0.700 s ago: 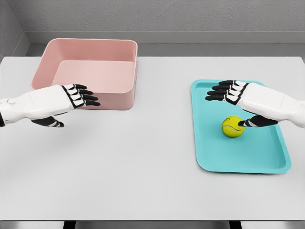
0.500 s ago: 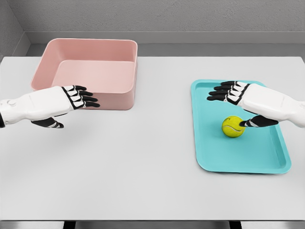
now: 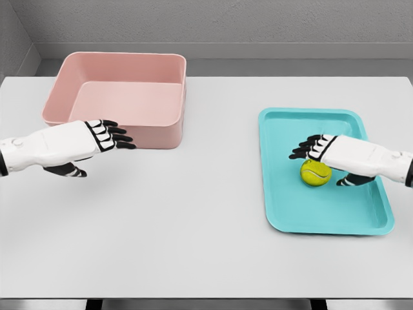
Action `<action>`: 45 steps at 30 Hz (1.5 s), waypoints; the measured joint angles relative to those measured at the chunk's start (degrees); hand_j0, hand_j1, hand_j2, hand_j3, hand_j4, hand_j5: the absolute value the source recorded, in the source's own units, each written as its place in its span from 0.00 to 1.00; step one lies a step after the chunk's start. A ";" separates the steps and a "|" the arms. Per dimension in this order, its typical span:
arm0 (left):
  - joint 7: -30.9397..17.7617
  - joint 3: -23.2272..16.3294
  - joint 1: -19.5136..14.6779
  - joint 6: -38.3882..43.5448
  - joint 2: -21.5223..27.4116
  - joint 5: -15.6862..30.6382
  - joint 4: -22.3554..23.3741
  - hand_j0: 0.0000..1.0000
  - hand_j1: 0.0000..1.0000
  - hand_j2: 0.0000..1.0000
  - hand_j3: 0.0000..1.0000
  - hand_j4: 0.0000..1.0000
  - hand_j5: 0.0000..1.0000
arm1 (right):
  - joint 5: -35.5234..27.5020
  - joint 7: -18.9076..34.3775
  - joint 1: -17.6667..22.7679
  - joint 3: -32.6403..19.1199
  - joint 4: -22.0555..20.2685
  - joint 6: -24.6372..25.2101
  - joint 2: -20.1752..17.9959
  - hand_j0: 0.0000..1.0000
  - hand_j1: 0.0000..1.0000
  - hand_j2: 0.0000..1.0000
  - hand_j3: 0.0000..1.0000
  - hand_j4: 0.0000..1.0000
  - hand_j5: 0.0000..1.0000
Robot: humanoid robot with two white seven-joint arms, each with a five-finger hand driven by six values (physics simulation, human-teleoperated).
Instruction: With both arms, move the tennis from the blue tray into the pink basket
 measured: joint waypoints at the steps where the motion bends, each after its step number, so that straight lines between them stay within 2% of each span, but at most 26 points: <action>1: 0.00 -0.03 0.00 0.00 0.01 0.01 0.00 1.00 1.00 1.00 1.00 1.00 1.00 | 0.27 0.12 -0.09 0.18 0.19 0.00 0.06 1.00 1.00 1.00 1.00 1.00 1.00; 12: 0.00 -0.11 -0.09 0.00 0.03 0.05 -0.09 1.00 1.00 1.00 1.00 1.00 1.00 | 3.25 0.41 -0.53 0.61 3.85 0.00 3.28 1.00 1.00 1.00 1.00 1.00 1.00; 14: 0.00 -0.11 -0.09 0.00 0.03 0.08 -0.10 1.00 1.00 1.00 1.00 1.00 1.00 | 3.43 0.42 -0.53 0.62 4.04 0.00 3.54 0.94 0.94 0.94 0.94 0.94 0.94; 17: 0.00 -0.11 0.00 0.00 0.04 0.13 -0.15 1.00 1.00 1.00 1.00 1.00 1.00 | 3.60 0.42 -0.53 0.62 4.16 0.00 3.71 0.93 0.93 0.93 0.93 0.93 0.93; 23: 0.00 -0.11 -0.09 0.00 0.11 0.15 -0.17 1.00 1.00 1.00 1.00 1.00 1.00 | 4.58 0.43 -0.53 0.62 4.11 0.00 3.79 0.83 0.83 0.83 0.83 0.83 0.83; 31: 0.00 -0.11 -0.09 0.00 0.12 0.15 -0.18 1.00 1.00 1.00 1.00 1.00 1.00 | 5.88 0.41 -0.53 0.84 3.91 0.00 3.81 0.79 0.79 0.79 0.79 0.79 0.79; 34: 0.00 -0.11 -0.09 0.00 0.12 0.18 -0.31 1.00 1.00 1.00 1.00 1.00 1.00 | 6.17 0.41 -0.53 0.97 3.89 0.00 3.77 0.72 0.72 0.72 0.72 0.72 0.72; 42: 0.00 -0.05 -0.18 0.00 0.39 0.26 -0.58 1.00 1.00 1.00 1.00 1.00 1.00 | 6.31 1.21 -0.53 1.01 3.88 0.08 3.72 0.62 0.62 0.62 0.62 0.62 0.62; 45: 0.00 -0.03 -0.18 0.00 0.44 0.27 -0.61 1.00 1.00 1.00 1.00 1.00 1.00 | 6.35 1.45 -0.53 0.98 3.89 0.07 3.72 0.55 0.55 0.55 0.55 0.55 0.55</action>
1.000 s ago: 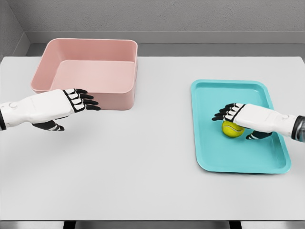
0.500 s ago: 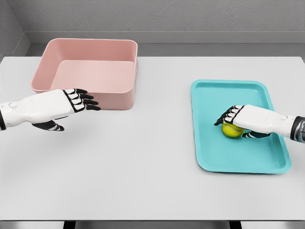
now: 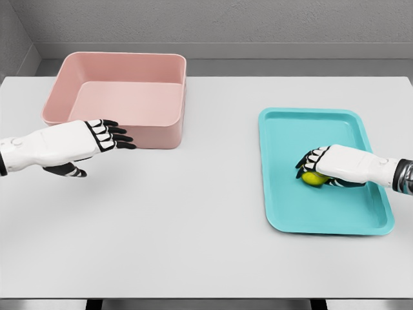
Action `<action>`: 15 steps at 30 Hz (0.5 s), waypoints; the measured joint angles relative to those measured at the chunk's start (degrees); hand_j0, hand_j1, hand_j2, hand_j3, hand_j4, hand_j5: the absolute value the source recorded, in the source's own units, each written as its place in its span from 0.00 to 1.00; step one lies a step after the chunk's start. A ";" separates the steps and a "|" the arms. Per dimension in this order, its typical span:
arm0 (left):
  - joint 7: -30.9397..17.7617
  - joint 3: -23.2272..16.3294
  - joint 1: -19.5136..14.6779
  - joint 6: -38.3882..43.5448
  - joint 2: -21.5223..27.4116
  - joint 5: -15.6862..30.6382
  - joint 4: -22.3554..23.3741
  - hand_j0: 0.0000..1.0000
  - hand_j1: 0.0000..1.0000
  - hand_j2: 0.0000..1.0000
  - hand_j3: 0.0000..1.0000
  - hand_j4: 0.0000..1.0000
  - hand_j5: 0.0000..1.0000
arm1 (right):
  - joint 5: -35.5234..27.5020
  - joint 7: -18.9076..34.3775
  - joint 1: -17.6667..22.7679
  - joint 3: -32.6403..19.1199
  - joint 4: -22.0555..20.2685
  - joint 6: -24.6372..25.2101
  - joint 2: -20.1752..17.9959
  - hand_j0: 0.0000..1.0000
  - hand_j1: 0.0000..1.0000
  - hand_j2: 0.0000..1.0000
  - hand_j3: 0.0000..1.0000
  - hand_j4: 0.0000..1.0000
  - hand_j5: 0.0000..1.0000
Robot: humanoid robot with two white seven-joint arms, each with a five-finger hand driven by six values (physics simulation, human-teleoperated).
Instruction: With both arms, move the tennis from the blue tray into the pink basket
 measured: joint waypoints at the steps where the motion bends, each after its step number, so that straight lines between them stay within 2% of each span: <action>1: 0.00 0.00 0.00 0.00 0.01 0.00 0.00 1.00 1.00 1.00 1.00 1.00 1.00 | 0.09 0.06 -0.35 0.00 -0.01 -0.04 0.00 0.53 0.53 0.53 0.53 0.53 0.53; 10: 0.00 0.01 0.00 0.00 0.15 -0.07 0.06 1.00 1.00 1.00 1.00 1.00 1.00 | -0.11 0.19 -1.23 -0.76 -0.40 -0.08 -0.04 0.46 0.46 0.46 0.46 0.46 0.46; 11: 0.00 0.01 0.00 0.00 0.17 -0.06 0.07 1.00 1.00 1.00 1.00 1.00 1.00 | -0.13 0.19 -1.32 -0.82 -0.84 -0.09 -0.06 0.42 0.42 0.42 0.42 0.42 0.42; 15: 0.00 0.01 0.00 0.00 0.48 0.00 0.06 1.00 1.00 1.00 1.00 1.00 1.00 | -0.29 0.24 -1.93 -1.09 -2.96 -0.09 -0.42 0.42 0.42 0.42 0.42 0.42 0.42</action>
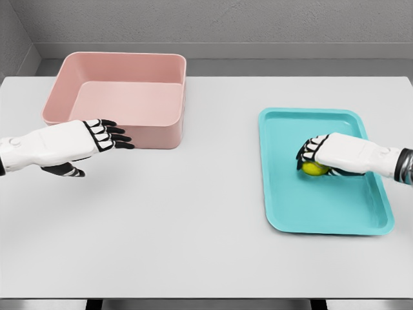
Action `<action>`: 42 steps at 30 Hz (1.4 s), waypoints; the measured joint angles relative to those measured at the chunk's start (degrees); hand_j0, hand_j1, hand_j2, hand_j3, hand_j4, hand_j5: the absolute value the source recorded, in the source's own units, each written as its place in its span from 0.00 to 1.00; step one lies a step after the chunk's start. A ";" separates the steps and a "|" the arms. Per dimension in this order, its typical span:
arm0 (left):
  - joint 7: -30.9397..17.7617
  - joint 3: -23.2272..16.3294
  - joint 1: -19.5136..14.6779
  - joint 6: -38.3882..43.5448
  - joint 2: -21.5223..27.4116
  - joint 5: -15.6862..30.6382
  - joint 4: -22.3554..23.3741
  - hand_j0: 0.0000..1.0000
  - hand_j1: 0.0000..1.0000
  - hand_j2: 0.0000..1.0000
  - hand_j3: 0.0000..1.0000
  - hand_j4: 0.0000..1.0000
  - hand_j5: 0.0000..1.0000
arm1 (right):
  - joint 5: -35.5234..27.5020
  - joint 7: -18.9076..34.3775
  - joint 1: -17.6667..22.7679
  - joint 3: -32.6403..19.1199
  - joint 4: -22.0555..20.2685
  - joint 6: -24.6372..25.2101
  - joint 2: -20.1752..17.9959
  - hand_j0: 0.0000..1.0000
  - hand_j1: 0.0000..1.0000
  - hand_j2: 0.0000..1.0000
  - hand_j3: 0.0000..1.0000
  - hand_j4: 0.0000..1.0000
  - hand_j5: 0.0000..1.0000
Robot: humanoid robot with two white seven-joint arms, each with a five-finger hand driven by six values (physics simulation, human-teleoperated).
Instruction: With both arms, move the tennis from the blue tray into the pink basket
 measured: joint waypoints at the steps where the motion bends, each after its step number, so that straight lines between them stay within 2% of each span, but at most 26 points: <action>1: 0.00 0.00 0.00 0.00 0.05 0.00 0.00 1.00 1.00 1.00 1.00 1.00 1.00 | -0.04 0.02 0.00 -0.22 -0.69 0.00 -0.10 0.42 0.42 0.42 0.42 0.42 0.42; 4: 0.00 0.00 0.00 0.00 0.12 0.01 0.00 1.00 1.00 1.00 1.00 1.00 1.00 | -0.11 0.06 -0.18 -0.63 -2.08 0.01 -0.23 0.39 0.39 0.39 0.39 0.39 0.39; 13: 0.00 0.00 0.00 0.00 0.16 0.01 0.00 1.00 1.00 1.00 1.00 1.00 1.00 | -0.12 0.29 -0.62 -1.91 -8.08 0.01 -0.14 0.39 0.39 0.39 0.39 0.39 0.39; 19: 0.00 0.00 -0.01 0.00 0.18 0.02 0.00 1.00 1.00 1.00 1.00 1.00 1.00 | 0.07 0.57 -1.85 -1.63 -11.19 -0.01 1.62 0.39 0.39 0.39 0.39 0.39 0.39; 26: 0.00 0.07 0.00 0.00 0.38 0.01 0.00 1.00 1.00 1.00 1.00 1.00 1.00 | 0.40 1.91 -2.63 -1.38 -11.91 -0.05 6.45 0.39 0.39 0.39 0.39 0.39 0.39; 35: 0.00 0.09 0.00 0.00 0.44 0.07 0.00 1.00 1.00 1.00 1.00 1.00 1.00 | 3.20 4.18 -3.16 -0.94 -11.83 -0.05 15.78 0.39 0.39 0.39 0.39 0.39 0.39; 42: 0.00 0.09 0.09 0.00 0.75 0.08 -0.27 1.00 1.00 1.00 1.00 1.00 1.00 | 5.19 4.71 -3.16 1.13 -11.31 -0.07 21.10 0.39 0.39 0.39 0.39 0.39 0.39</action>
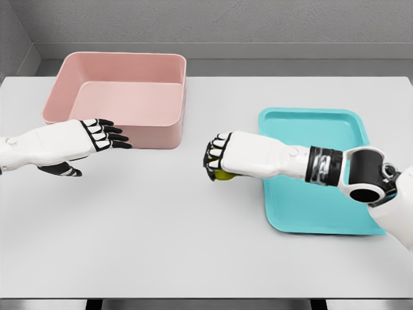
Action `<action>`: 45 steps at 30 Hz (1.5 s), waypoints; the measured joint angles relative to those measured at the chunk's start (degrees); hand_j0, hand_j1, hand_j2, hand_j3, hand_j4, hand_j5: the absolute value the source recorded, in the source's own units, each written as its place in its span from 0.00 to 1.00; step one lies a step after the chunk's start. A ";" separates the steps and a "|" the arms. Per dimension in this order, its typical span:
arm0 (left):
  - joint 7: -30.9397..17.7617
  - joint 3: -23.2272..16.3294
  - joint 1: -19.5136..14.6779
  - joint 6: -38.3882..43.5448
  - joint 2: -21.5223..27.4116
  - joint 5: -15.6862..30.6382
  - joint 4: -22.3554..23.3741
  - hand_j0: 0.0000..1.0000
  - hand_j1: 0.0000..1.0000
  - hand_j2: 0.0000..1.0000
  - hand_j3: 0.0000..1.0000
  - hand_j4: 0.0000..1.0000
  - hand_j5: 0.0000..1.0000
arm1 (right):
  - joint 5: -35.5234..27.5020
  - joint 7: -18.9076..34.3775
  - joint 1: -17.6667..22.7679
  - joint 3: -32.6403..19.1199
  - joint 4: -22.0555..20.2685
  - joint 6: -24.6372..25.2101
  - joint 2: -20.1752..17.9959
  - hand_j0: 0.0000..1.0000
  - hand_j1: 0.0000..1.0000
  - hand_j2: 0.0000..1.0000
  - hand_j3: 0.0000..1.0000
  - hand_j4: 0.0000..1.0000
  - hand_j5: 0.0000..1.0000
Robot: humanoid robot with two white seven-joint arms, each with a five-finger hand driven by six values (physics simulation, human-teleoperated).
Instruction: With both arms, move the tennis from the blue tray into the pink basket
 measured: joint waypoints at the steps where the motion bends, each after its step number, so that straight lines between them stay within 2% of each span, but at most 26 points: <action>1: 0.00 0.00 0.00 0.00 0.01 -0.01 -0.06 1.00 1.00 1.00 1.00 1.00 1.00 | 0.32 0.02 0.00 0.30 0.31 0.00 0.64 0.39 0.39 0.39 0.39 0.39 0.39; 12: 0.00 0.00 0.26 0.00 0.02 -0.15 -0.25 1.00 1.00 1.00 1.00 1.00 1.00 | 3.11 -0.05 -1.41 4.43 8.64 0.01 7.51 0.39 0.39 0.39 0.39 0.39 0.39; 25: 0.00 0.03 0.26 0.00 0.03 -0.16 -0.25 1.00 1.00 1.00 1.00 1.00 1.00 | 4.72 -0.06 -1.23 7.32 10.31 0.04 9.67 0.40 0.40 0.40 0.40 0.40 0.40; 28: 0.00 0.08 0.26 0.00 -0.01 -0.18 -0.25 1.00 1.00 1.00 1.00 1.00 1.00 | 4.79 -0.06 -1.32 7.45 10.69 0.04 9.74 0.43 0.43 0.43 0.43 0.43 0.43; 29: 0.00 0.08 0.26 0.00 -0.03 -0.20 -0.25 1.00 1.00 1.00 1.00 1.00 1.00 | 4.81 -0.03 -1.32 7.47 10.78 0.03 9.75 0.48 0.48 0.48 0.48 0.48 0.48; 30: 0.00 0.08 0.26 0.00 -0.04 -0.21 -0.25 1.00 1.00 1.00 1.00 1.00 1.00 | 4.82 -0.01 -1.32 7.49 10.84 0.03 9.76 0.64 0.64 0.64 0.64 0.64 0.64; 31: 0.00 0.09 0.26 0.00 -0.04 -0.22 -0.25 1.00 1.00 1.00 1.00 1.00 1.00 | 4.80 0.08 -1.14 7.50 10.88 0.03 9.82 0.88 0.88 0.88 0.88 0.88 0.88; 32: 0.00 0.09 0.26 0.00 -0.05 -0.22 -0.25 1.00 1.00 1.00 1.00 1.00 1.00 | 4.76 0.16 -1.05 7.51 10.88 0.03 9.91 0.99 0.99 0.99 0.99 0.99 0.99; 45: 0.00 0.00 0.26 0.00 -0.04 -0.20 -0.25 1.00 1.00 1.00 1.00 1.00 1.00 | 4.62 0.34 -1.32 7.48 10.90 0.05 9.77 1.00 1.00 1.00 1.00 1.00 1.00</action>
